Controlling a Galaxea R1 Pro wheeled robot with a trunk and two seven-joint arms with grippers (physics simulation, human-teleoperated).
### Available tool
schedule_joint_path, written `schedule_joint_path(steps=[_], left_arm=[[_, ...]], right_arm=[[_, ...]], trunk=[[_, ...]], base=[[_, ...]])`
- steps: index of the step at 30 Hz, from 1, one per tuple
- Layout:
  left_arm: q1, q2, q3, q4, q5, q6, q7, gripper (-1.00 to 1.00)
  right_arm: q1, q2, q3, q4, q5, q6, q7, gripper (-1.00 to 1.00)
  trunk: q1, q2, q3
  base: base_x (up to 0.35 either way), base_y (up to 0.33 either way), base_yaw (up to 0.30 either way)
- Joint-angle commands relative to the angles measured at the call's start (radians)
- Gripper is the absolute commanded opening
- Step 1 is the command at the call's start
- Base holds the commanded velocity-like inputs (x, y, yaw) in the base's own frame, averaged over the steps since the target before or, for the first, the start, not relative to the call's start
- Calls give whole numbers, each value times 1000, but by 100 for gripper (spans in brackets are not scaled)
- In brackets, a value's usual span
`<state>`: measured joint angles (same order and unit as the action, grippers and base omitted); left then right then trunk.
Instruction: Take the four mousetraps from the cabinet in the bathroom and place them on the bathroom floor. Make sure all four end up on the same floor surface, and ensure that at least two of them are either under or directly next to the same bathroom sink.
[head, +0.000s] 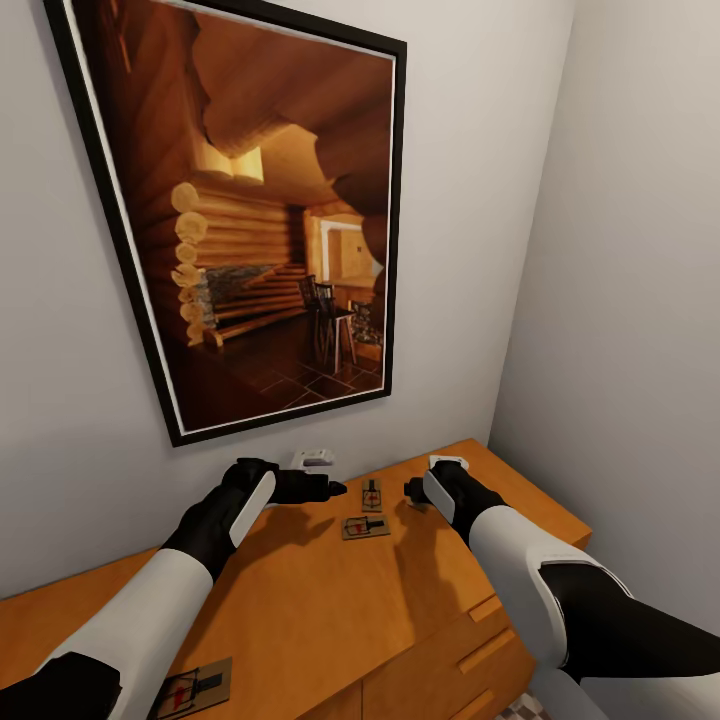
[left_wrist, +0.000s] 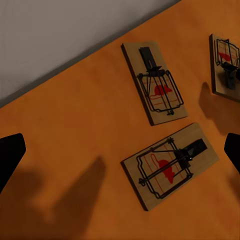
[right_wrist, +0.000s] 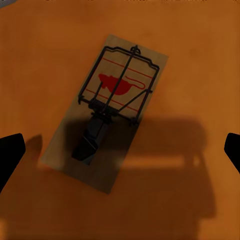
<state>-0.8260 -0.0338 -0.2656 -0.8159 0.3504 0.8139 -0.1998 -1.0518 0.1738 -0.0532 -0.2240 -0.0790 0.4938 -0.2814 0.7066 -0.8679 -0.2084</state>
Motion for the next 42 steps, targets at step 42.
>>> schedule_joint_path(steps=[42], left_arm=[[-1,1,1,-2,-5,4,-4,100]], right_arm=[[-1,1,-5,-2,-9,-1,-7,100]], trunk=[[0,-1,-2]], base=[[0,0,0]])
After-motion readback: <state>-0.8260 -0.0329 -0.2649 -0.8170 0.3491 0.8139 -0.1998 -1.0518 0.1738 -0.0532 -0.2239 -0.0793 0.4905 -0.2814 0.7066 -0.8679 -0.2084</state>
